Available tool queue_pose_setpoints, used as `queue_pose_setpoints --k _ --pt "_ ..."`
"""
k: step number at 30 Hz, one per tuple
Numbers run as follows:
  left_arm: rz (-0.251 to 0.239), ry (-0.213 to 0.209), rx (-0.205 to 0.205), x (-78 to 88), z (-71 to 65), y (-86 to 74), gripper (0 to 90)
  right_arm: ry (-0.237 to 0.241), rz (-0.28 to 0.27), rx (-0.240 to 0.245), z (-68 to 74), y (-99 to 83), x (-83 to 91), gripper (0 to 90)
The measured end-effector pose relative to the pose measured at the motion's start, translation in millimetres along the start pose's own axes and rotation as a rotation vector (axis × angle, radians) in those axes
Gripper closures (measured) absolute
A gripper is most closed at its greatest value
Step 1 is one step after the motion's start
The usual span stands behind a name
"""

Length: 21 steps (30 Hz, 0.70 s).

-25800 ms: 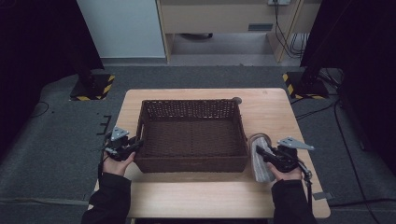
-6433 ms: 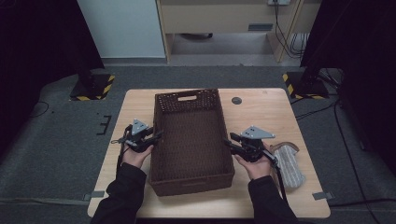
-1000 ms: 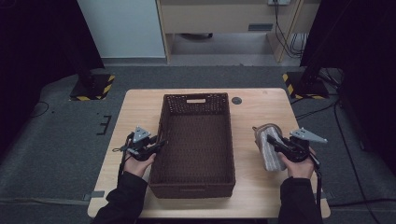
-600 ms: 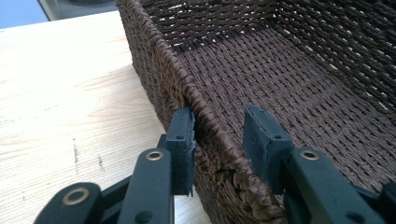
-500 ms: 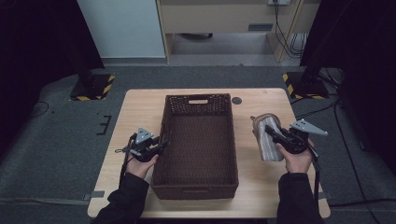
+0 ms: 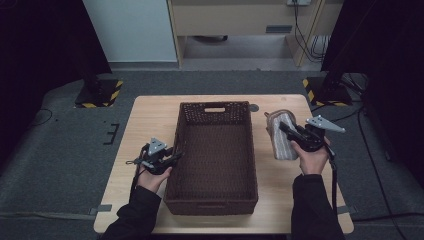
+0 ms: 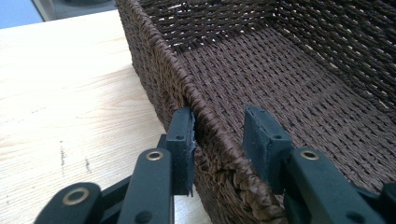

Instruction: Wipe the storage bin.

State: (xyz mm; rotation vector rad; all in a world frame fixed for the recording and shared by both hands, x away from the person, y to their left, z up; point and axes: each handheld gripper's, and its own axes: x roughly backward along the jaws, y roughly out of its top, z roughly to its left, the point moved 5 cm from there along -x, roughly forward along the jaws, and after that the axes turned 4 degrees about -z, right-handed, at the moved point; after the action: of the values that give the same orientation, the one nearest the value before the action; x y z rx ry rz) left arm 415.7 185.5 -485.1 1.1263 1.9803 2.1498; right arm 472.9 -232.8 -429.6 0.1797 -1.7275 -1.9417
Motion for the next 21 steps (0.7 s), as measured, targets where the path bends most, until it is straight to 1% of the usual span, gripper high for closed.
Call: queue_pose_setpoints --k 7,8,14,16,17,18,21 --pt "-0.003 -0.003 0.001 -0.3 -1.5 -0.1 63.0 0.003 -0.004 0.004 -1.0 9.5 -18.5 70.3" --pt "-0.003 -0.004 0.001 -0.3 -1.6 -0.2 62.9 0.003 -0.012 0.0 -0.9 10.5 -21.0 70.3" --pt "-0.002 -0.01 -0.005 -0.9 -4.5 -0.1 62.9 0.012 -0.013 -0.007 -1.2 11.6 -35.5 70.3" --pt "-0.003 -0.013 -0.007 -1.3 -5.7 -0.1 62.7 0.015 -0.013 -0.003 -1.7 11.6 -39.3 70.3" --pt "-0.002 -0.014 -0.007 -1.4 -6.0 0.0 62.7 0.014 -0.012 -0.01 -1.6 11.7 -41.1 70.3" --pt "-0.002 -0.013 -0.007 -1.4 -6.2 0.0 62.7 0.014 -0.011 -0.003 -2.3 11.8 -42.7 70.3" --pt "-0.002 -0.013 -0.008 -1.4 -6.2 -0.1 62.6 0.016 -0.025 -0.019 -4.6 11.4 -48.0 70.3"
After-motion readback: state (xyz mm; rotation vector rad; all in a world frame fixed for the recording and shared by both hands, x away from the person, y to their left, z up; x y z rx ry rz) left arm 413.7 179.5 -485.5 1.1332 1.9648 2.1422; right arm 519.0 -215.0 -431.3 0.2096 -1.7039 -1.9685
